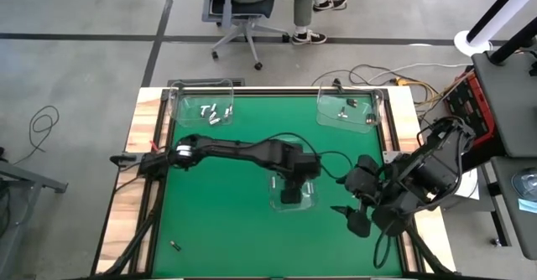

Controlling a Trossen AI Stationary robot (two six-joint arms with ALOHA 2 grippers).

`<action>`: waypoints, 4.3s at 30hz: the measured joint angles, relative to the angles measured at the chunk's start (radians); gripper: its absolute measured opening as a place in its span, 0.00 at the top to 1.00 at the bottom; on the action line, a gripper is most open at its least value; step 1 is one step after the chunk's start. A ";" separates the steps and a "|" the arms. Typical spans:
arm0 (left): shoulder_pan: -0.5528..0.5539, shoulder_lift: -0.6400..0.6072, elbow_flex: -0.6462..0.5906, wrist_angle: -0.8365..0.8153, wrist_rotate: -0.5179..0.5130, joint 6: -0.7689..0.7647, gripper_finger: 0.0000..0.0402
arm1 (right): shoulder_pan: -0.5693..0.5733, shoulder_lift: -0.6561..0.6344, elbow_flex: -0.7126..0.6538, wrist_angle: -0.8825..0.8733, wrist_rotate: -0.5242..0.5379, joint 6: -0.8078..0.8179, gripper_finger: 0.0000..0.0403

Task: Sort batteries
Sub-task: Put the black battery into the top right transparent bin

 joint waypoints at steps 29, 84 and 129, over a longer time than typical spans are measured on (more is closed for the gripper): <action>-0.876 -0.726 -1.222 0.183 0.200 -0.579 0.68 | -0.004 0.041 0.185 0.110 0.341 -0.242 0.24; -0.727 -0.579 -1.092 0.217 0.093 -0.551 0.98 | -0.044 0.077 0.142 -0.082 0.089 -0.190 0.45; 0.445 -0.545 -0.622 1.159 0.246 -0.091 0.98 | -1.043 -0.480 -0.631 0.968 -0.472 -0.935 0.46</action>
